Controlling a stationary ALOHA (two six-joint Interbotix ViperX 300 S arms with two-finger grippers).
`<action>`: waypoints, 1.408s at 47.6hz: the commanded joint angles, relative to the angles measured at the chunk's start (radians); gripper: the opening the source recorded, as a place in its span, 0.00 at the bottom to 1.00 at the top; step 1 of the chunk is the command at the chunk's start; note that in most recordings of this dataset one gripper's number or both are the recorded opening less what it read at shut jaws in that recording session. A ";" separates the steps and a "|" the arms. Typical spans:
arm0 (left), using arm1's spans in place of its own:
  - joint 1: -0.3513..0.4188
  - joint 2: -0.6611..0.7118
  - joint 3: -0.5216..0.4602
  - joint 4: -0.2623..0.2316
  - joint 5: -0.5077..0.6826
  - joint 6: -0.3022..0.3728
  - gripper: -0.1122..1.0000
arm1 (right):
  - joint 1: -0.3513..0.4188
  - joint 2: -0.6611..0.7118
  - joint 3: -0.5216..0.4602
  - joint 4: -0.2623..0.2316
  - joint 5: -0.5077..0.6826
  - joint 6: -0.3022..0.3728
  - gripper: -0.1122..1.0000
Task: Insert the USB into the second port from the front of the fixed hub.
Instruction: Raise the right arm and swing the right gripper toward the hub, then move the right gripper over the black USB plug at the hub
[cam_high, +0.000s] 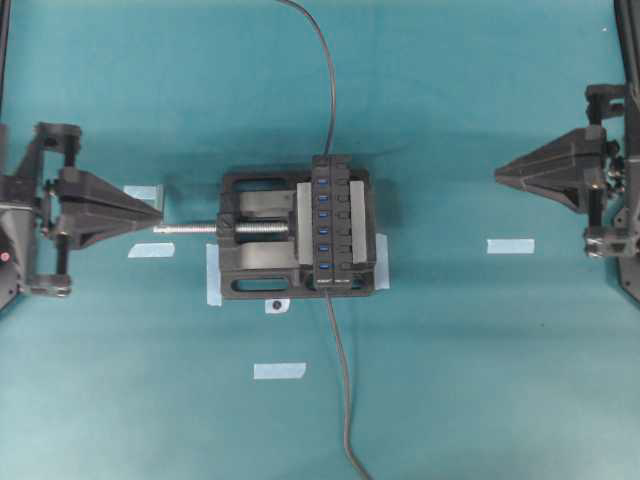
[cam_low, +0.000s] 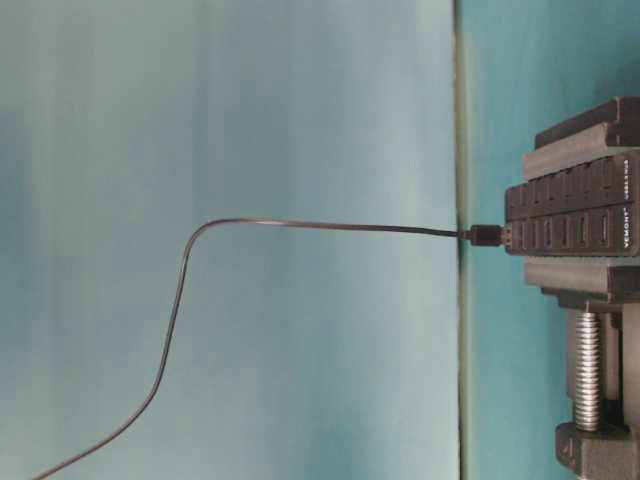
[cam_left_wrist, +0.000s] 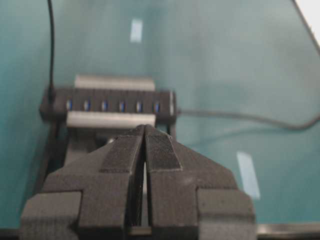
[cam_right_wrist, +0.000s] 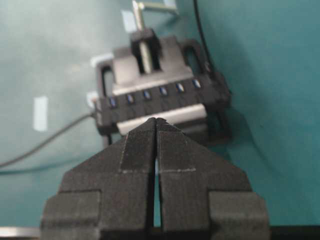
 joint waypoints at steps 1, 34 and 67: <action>-0.002 0.014 -0.035 0.000 0.025 -0.002 0.10 | -0.015 0.020 -0.040 -0.014 0.025 0.008 0.09; -0.008 0.012 -0.046 0.002 0.086 0.005 0.10 | -0.075 0.299 -0.198 -0.064 0.100 -0.051 0.09; -0.008 0.014 -0.040 0.002 0.086 0.002 0.10 | -0.112 0.554 -0.311 -0.066 0.031 -0.199 0.09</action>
